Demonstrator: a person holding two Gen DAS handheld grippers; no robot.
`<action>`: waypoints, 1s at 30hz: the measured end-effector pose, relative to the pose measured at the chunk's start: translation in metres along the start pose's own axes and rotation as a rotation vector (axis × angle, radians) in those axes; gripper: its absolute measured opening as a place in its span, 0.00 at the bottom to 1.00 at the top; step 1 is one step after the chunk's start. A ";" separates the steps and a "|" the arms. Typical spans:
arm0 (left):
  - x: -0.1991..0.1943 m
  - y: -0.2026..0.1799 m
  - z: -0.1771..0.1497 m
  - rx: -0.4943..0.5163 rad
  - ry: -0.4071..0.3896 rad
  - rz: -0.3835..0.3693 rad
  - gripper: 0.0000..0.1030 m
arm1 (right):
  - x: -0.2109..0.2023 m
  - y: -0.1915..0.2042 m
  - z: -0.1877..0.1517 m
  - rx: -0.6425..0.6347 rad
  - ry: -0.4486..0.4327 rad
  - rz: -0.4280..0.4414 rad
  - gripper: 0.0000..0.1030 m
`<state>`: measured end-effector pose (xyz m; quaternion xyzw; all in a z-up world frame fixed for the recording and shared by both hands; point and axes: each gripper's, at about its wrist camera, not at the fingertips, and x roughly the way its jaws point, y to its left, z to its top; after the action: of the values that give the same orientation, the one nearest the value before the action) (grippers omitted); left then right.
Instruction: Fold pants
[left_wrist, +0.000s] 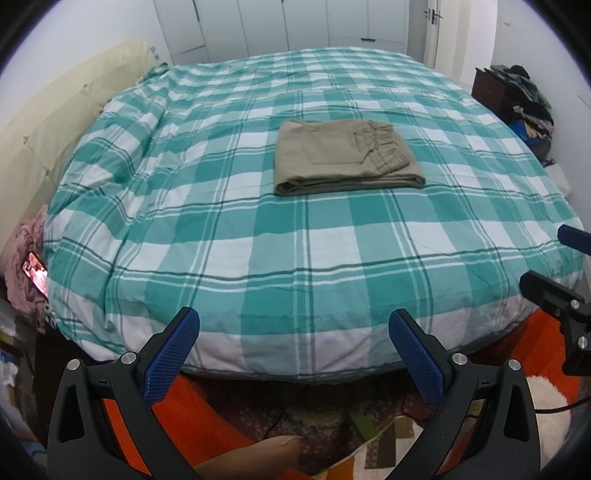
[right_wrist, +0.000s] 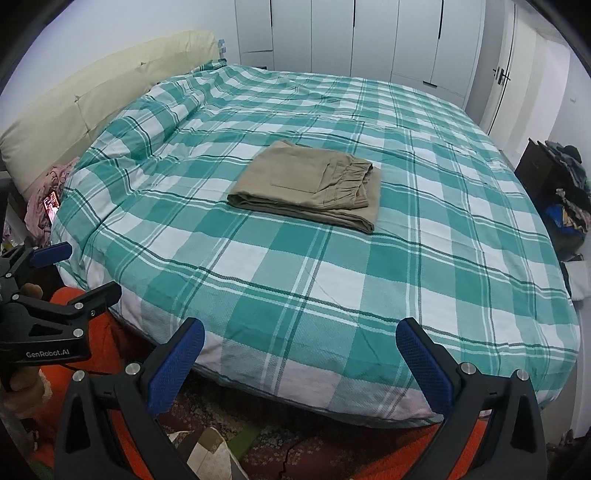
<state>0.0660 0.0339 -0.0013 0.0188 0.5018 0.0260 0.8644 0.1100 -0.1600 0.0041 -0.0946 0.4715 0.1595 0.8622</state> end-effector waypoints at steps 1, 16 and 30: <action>-0.001 0.001 0.000 -0.005 0.002 -0.006 0.99 | -0.001 0.000 -0.001 -0.001 0.006 0.003 0.99; -0.028 -0.003 0.007 -0.006 -0.039 -0.009 0.99 | -0.035 0.006 0.010 -0.030 -0.027 -0.011 0.99; -0.026 0.001 0.007 -0.013 -0.046 0.016 0.99 | -0.030 0.005 0.007 -0.013 -0.020 -0.009 0.99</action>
<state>0.0595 0.0327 0.0252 0.0177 0.4815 0.0358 0.8756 0.0983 -0.1584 0.0335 -0.1009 0.4612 0.1596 0.8670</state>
